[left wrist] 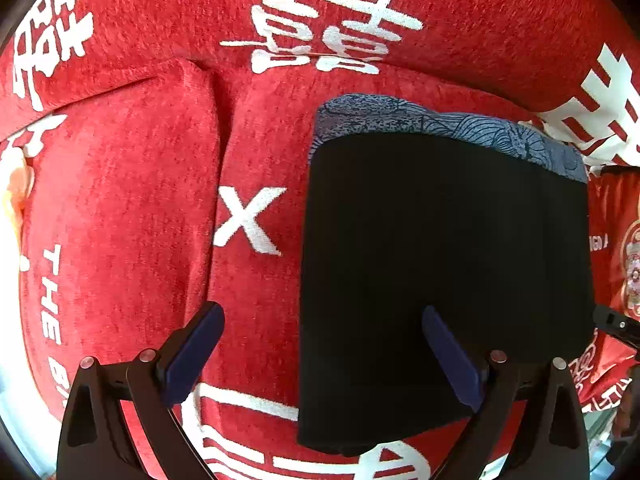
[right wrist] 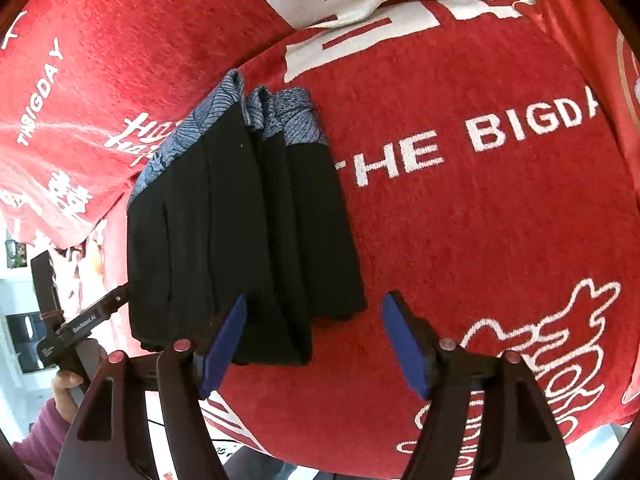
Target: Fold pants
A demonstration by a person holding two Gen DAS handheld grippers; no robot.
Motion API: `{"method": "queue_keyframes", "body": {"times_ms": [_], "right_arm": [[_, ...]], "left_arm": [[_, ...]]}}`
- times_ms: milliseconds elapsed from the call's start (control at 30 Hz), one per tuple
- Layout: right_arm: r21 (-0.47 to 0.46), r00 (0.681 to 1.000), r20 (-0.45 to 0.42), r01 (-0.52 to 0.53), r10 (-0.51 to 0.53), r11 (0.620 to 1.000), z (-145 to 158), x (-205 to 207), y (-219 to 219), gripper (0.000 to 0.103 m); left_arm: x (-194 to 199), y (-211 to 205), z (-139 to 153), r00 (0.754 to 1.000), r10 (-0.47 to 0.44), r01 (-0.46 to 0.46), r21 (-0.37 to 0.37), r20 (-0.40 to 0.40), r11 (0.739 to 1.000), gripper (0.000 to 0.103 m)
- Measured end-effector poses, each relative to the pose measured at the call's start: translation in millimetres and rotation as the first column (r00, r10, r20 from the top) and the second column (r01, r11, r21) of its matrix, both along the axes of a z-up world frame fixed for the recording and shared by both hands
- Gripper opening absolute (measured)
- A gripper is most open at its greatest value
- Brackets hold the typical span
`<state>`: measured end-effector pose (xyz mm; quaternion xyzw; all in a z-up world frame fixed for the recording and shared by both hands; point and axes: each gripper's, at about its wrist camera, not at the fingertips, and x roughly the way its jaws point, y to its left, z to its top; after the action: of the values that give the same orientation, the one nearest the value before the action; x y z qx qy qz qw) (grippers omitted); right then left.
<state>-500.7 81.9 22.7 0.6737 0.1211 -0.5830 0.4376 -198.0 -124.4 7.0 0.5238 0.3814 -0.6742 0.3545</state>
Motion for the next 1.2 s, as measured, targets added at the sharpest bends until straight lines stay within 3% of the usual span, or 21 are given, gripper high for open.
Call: {"method": "queue_keyframes", "body": {"times_ms": [167,267,367,567,867,967,1033,1100,1200], "right_arm": [[-0.05,0.998,0.058,-0.012,0.015,0.999,-6,-6,-5,0.074],[-0.102,0.995,0.089,-0.034,0.043,0.994,-11,-10,-10,0.074],[-0.148,0.989,0.129,-0.055,0.075,0.987,-19,-17,-19,0.08],[-0.206,0.961,0.24,-0.091,0.141,0.974,-43,-32,-40,0.081],[-0.239,0.925,0.353,-0.054,0.139,0.969,-62,-40,-57,0.081],[-0.192,0.931,0.348,-0.046,0.112,0.98,-61,-42,-60,0.069],[-0.201,0.933,0.342,-0.043,0.111,0.979,-56,-39,-58,0.053],[-0.229,0.931,0.351,-0.017,0.098,0.973,-48,-37,-52,0.044],[-0.266,0.918,0.388,0.025,0.083,0.964,-35,-32,-43,0.042]], "left_arm": [[-11,-3,-2,0.995,-0.068,0.07,0.033,-0.068,0.997,0.1],[-19,-11,-12,0.982,-0.11,0.131,0.129,-0.153,0.983,0.1],[-24,-18,-22,0.973,-0.129,0.162,0.168,-0.194,0.972,0.1],[-28,-33,-38,0.955,-0.071,0.141,0.226,-0.289,0.964,0.1],[-42,-29,-40,0.951,-0.064,0.122,0.178,-0.302,0.976,0.101],[-42,-22,-27,0.944,-0.075,0.121,0.124,-0.32,0.985,0.084],[-39,-19,-17,0.941,-0.078,0.117,0.099,-0.329,0.988,0.07],[-32,-17,-8,0.936,-0.068,0.107,0.095,-0.346,0.99,0.064],[-24,-8,10,0.934,-0.074,0.109,0.082,-0.349,0.991,0.063]]}}
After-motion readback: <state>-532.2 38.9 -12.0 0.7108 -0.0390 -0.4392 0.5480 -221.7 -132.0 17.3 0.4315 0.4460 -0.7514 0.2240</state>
